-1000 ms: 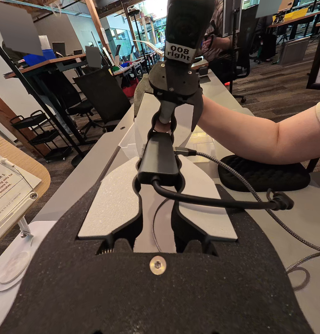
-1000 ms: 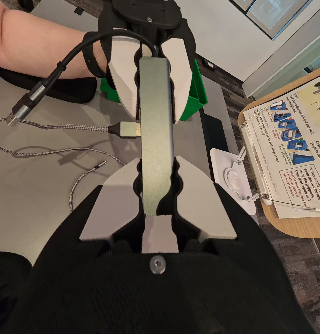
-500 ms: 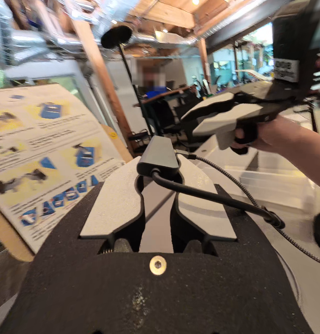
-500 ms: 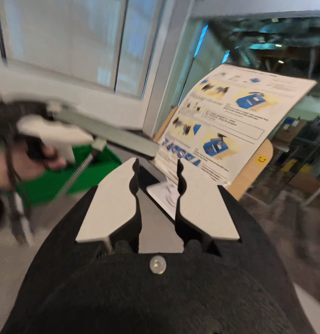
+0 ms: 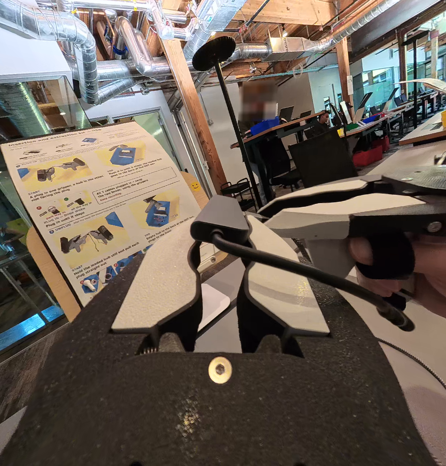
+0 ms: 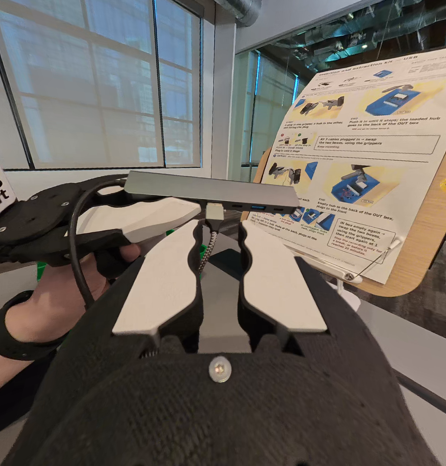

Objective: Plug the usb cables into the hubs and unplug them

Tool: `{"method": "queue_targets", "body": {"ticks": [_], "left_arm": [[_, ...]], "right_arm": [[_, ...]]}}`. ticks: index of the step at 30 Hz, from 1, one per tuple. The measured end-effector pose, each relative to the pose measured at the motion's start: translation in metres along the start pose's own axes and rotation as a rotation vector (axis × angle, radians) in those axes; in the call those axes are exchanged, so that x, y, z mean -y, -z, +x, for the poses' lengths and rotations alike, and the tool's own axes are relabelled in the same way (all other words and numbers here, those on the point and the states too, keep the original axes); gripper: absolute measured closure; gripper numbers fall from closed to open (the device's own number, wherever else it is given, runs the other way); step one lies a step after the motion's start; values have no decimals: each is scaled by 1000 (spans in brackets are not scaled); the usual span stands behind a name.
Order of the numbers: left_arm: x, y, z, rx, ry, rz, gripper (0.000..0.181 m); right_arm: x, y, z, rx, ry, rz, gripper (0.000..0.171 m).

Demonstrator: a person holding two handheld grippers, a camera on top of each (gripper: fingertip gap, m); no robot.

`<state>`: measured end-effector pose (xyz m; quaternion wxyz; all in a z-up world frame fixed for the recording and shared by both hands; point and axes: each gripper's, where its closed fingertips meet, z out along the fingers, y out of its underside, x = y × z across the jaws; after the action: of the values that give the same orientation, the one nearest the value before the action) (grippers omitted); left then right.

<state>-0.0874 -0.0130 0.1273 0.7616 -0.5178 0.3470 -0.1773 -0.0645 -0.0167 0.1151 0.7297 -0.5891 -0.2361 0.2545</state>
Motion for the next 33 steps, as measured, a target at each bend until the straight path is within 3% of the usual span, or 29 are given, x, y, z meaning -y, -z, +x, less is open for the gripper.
{"method": "queue_targets", "body": {"ticks": [1,8,21,33], "left_arm": [[0,0,1,-1,-2,2,152],[1,-3,14,-23,-22,8,152],[6,-2,13,-9,2,35,152],[5,-2,11,12,-23,28,151]], "right_arm": [[0,0,0,3,-12,4,147],[-2,0,-1,19,-43,32,157],[6,6,-3,-17,14,115,157],[4,6,-2,-7,48,80,157]]}}
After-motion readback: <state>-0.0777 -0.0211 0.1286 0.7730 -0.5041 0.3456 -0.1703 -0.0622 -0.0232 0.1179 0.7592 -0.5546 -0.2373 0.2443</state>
